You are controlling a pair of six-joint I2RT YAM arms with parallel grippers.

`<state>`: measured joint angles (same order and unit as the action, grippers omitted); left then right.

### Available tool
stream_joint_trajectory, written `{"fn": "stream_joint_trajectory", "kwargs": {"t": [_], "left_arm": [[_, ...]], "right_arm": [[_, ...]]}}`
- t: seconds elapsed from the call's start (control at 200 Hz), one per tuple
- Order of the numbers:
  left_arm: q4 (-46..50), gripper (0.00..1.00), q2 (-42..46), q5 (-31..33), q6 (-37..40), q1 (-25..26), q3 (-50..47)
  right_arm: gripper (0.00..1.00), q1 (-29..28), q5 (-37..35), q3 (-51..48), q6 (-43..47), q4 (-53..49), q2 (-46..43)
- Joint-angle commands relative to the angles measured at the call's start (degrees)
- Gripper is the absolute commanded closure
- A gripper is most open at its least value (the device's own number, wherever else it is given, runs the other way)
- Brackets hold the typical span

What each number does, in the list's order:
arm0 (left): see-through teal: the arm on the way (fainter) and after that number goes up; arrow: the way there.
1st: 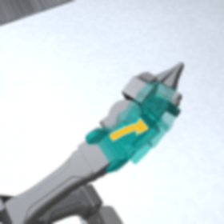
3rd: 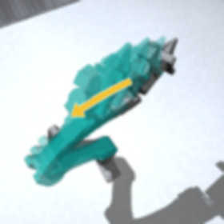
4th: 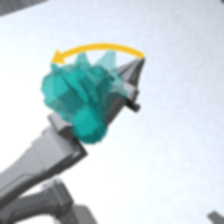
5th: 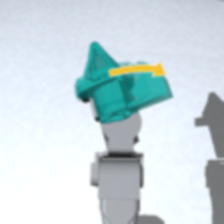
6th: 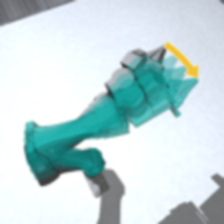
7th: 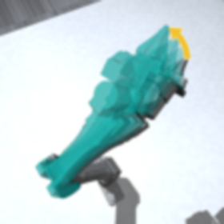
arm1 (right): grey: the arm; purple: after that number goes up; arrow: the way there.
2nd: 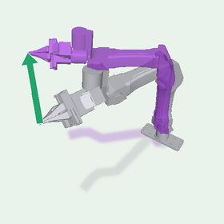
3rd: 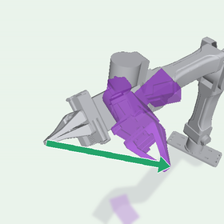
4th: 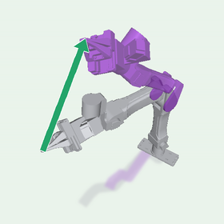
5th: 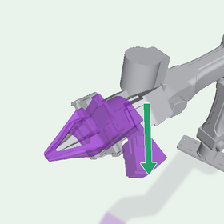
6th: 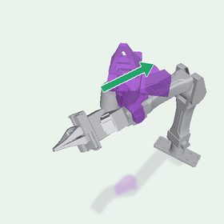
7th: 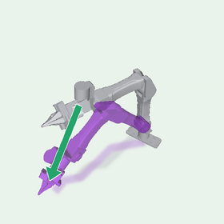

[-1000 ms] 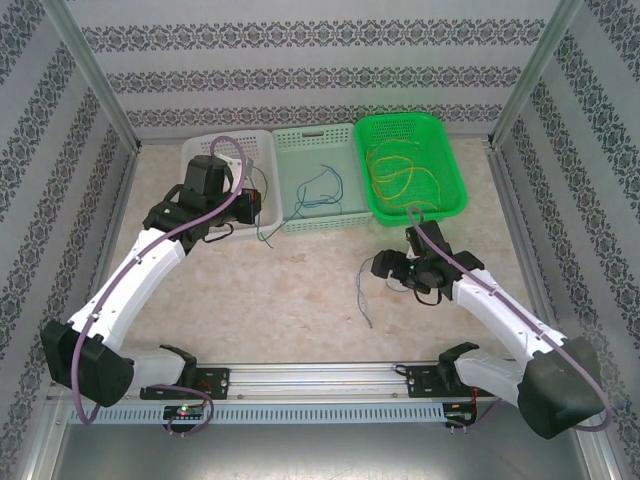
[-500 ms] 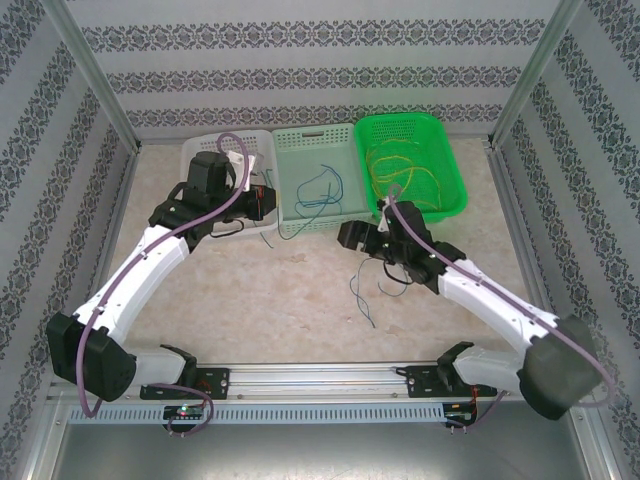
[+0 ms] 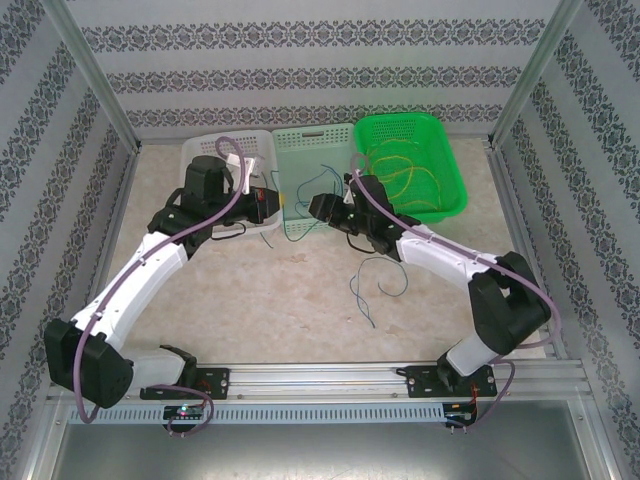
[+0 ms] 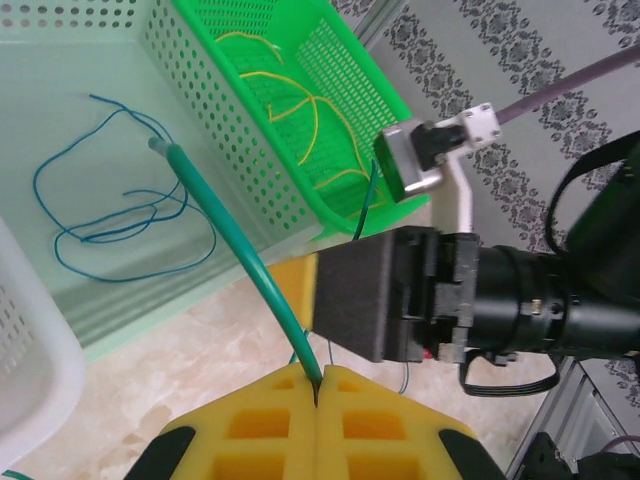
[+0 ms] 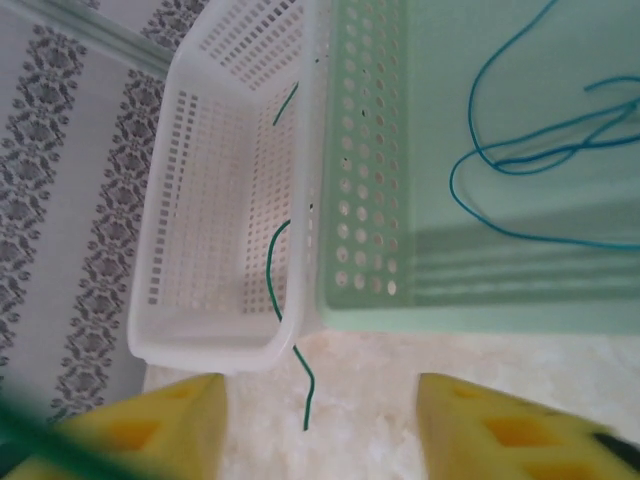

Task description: Untangle the cables

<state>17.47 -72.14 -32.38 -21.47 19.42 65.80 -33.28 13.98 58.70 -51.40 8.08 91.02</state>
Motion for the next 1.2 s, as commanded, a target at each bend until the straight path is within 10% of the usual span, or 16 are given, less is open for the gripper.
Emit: {"fn": "stream_joint_trajectory", "kwargs": {"t": [0.0,0.08,0.55,0.784,1.194], "left_arm": [[-4.37,1.00,2.39,2.10,-1.70,0.00,-1.57],[-4.95,1.00,4.13,8.49,-3.07,-0.40,-2.96],[-20.47,1.00,15.42,30.18,-11.48,-2.61,-14.93],[-10.25,0.99,12.20,29.11,-3.15,-2.88,-7.00],[10.40,0.96,0.79,34.57,9.13,-12.25,11.28]], "right_arm": [[0.81,-0.32,-0.04,0.23,-4.51,4.41,1.21],[1.00,0.59,-0.46,-3.40,-11.85,9.58,1.80],[0.98,-4.25,6.57,-5.60,-46.32,38.41,18.08],[0.38,-4.78,9.36,-1.57,-30.62,34.85,13.75],[0.28,-3.81,9.06,-5.22,-7.47,8.16,-3.27]]}}
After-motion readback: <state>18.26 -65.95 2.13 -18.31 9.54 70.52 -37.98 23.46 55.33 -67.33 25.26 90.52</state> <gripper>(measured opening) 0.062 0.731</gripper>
